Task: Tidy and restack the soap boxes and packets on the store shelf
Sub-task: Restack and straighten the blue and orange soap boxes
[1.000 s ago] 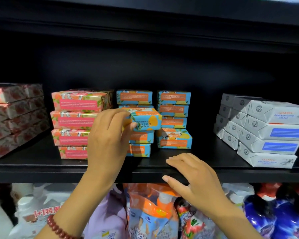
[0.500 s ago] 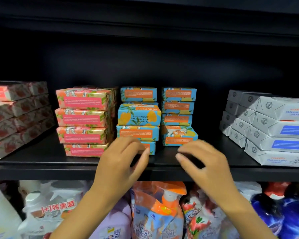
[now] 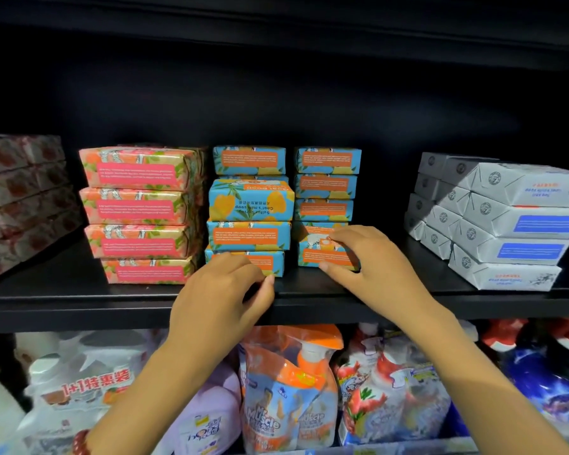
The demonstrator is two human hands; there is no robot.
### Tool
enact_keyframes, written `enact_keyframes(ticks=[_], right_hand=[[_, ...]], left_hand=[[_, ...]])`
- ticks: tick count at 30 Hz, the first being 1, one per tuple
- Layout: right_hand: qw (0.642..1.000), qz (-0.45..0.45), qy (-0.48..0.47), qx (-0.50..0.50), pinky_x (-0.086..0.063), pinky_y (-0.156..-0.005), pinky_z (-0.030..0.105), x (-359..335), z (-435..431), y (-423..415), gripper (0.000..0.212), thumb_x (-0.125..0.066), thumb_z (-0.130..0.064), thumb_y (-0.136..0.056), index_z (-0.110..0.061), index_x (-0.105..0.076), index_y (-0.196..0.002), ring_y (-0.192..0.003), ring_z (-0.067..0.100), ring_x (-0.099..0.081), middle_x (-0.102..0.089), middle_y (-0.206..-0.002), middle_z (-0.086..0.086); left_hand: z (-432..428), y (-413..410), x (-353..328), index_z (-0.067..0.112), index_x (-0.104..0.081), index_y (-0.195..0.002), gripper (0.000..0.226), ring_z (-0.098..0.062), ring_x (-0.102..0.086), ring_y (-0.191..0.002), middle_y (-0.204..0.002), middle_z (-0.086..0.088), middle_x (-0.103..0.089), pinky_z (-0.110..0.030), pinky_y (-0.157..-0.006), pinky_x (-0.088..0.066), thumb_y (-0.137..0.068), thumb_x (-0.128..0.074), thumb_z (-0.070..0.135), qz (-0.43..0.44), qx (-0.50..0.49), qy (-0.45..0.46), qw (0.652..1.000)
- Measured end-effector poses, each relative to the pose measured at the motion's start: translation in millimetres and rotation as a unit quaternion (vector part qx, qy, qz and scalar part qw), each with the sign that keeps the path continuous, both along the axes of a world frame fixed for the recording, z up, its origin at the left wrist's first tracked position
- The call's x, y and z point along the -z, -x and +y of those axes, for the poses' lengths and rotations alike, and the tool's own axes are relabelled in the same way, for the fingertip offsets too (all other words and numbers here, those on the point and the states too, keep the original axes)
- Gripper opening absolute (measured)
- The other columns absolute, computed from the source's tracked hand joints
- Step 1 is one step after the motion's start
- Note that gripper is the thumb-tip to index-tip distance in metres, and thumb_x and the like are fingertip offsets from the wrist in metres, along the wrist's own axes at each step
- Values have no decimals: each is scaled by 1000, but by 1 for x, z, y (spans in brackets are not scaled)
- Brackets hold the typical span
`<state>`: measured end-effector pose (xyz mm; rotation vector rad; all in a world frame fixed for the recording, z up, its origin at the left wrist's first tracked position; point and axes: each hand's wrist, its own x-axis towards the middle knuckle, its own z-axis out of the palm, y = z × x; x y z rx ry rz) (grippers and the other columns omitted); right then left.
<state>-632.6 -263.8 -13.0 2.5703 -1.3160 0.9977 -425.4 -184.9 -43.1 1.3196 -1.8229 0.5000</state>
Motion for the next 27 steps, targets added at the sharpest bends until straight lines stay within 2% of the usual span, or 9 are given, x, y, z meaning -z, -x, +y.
enact_keyframes(ticks=[3, 7, 9, 12, 16, 19, 23, 24, 27], right_hand=[[1000, -17, 21, 3, -36, -89, 25, -3, 5, 4, 55, -66, -49, -77, -19, -56, -122, -111, 13, -43, -52, -120, -3], [994, 10, -106, 2, -31, -93, 18, -11, -4, 11, 79, -68, -54, -72, -22, -41, -139, -117, 10, -36, -41, -130, -4], [990, -15, -140, -11, -35, -81, 8, -11, -6, 13, 79, -73, -49, -70, -21, -43, -138, -105, 8, -47, -48, -121, -4], [991, -99, -86, -5, -33, -69, -2, -8, 1, 13, 70, -82, -37, -63, -20, -54, -125, -83, 0, -49, -48, -103, -10], [984, -172, 9, -42, -34, -74, 2, -7, 25, 17, 66, -85, -28, -61, -19, -54, -119, -93, -2, -47, -47, -108, -10], [969, -189, 49, -155, -36, -84, 5, -15, 48, 20, 67, -85, -27, -63, -16, -52, -120, -107, -3, -48, -49, -115, -8], [963, -130, 131, -195, -38, -93, 16, -21, 67, 13, 59, -78, -22, -70, -10, -49, -120, -114, 7, -45, -45, -118, -6], [962, -114, 152, -198, -39, -93, 19, -21, 69, 11, 57, -76, -16, -71, -10, -48, -120, -115, 12, -45, -44, -119, -4], [964, -78, 162, -196, -39, -96, 24, -18, 70, 12, 60, -73, -9, -69, -18, -41, -118, -122, 17, -39, -37, -127, 0]], left_hand=[[0, 0, -1, 11, -62, -65, 38, -19, -52, -63, -64, 1, -55, -31, -52, -42, -88, -44, 35, 4, -3, -9, 1000], [0, 0, 0, 12, -62, -65, 38, -17, -50, -63, -64, 2, -54, -29, -52, -40, -88, -43, 36, 5, -4, -11, 1000], [1, 0, -1, 11, -62, -65, 39, -18, -51, -64, -64, 2, -55, -31, -51, -42, -88, -43, 37, 3, -2, -15, 1000], [2, -1, -3, 12, -64, -65, 42, -17, -53, -63, -64, 3, -56, -30, -52, -42, -87, -44, 42, 14, 12, -24, 1000], [10, 0, -11, 20, -68, -66, 37, -6, -58, -63, -61, 10, -63, -14, -56, -40, -82, -56, 52, 173, 71, -61, 981], [16, 11, -24, 26, -71, -69, 34, -2, -65, -66, -70, 13, -70, -14, -62, -49, -75, -59, 58, 325, 143, -96, 930], [23, 30, -37, 23, -74, -86, 39, -4, -69, -75, -82, 8, -74, -14, -66, -50, -64, -65, 54, 401, 279, -192, 851], [24, 33, -37, 19, -74, -88, 39, -6, -69, -79, -86, 6, -74, -15, -67, -51, -62, -71, 49, 403, 292, -191, 846], [28, 37, -31, 18, -71, -92, 39, -10, -70, -84, -90, 7, -74, -25, -71, -56, -60, -82, 37, 372, 265, -127, 881]])
